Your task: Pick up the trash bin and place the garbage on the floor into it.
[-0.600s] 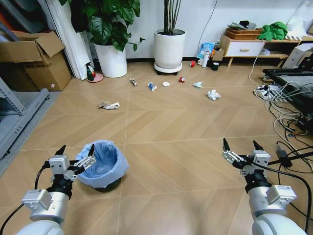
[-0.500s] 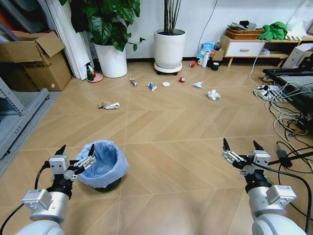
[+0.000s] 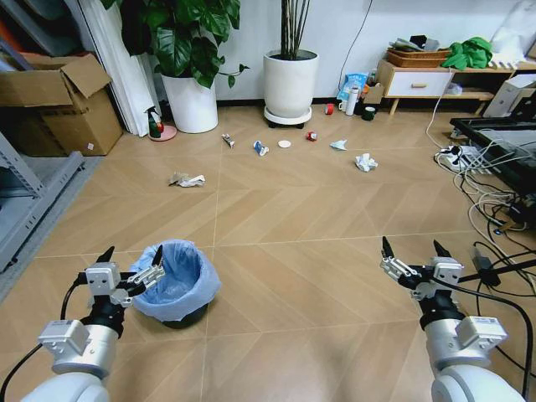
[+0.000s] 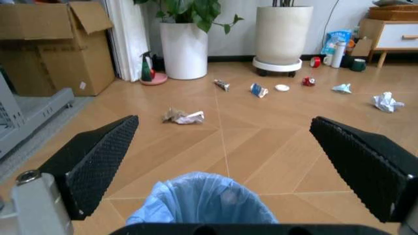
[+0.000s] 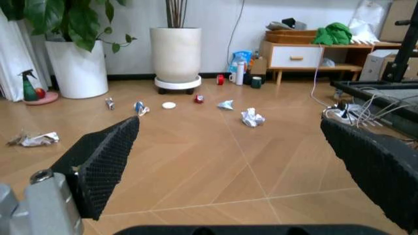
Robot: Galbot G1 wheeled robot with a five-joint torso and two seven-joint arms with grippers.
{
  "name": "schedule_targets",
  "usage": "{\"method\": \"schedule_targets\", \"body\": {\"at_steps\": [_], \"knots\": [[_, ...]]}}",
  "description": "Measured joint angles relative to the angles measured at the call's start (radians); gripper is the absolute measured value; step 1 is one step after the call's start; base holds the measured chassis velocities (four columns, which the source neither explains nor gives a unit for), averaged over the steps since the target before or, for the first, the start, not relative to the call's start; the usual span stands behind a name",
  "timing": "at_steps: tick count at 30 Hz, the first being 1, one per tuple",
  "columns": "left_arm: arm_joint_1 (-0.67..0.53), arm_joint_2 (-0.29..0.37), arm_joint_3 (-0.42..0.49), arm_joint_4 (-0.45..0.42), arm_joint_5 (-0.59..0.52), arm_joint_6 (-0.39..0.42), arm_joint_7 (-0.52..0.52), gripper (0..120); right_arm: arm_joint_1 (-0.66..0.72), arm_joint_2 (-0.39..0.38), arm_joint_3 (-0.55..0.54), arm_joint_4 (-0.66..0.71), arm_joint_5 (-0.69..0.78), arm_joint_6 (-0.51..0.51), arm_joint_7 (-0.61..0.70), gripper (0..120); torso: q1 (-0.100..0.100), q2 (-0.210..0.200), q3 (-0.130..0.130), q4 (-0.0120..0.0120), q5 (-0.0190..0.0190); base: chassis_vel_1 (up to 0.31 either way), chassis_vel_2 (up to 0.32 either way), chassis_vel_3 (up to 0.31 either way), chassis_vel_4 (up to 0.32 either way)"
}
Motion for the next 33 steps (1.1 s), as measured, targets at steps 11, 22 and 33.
{"method": "schedule_targets", "body": {"at_steps": [11,22,33], "knots": [[-0.049,0.112,0.004,0.03,-0.114,0.125,-0.062,100,0.001,-0.009,-0.006,0.0,0.0,-0.003,0.002,100,0.0,0.0,0.0,-0.0003,0.0,0.0,0.0,0.0,0.0],[-0.199,0.251,0.028,0.135,-0.392,0.382,-0.247,100,0.003,-0.024,-0.026,-0.02,-0.002,-0.008,-0.002,100,0.0,0.0,0.0,-0.0001,-0.0002,0.0,0.0,0.0,0.0],[-0.4,0.364,0.098,0.402,-0.46,0.429,-0.191,100,-0.008,-0.024,-0.018,-0.018,-0.009,-0.006,0.0,100,0.0,0.0,0.0,0.0001,0.0,0.0,0.0,0.0,0.0]]}}
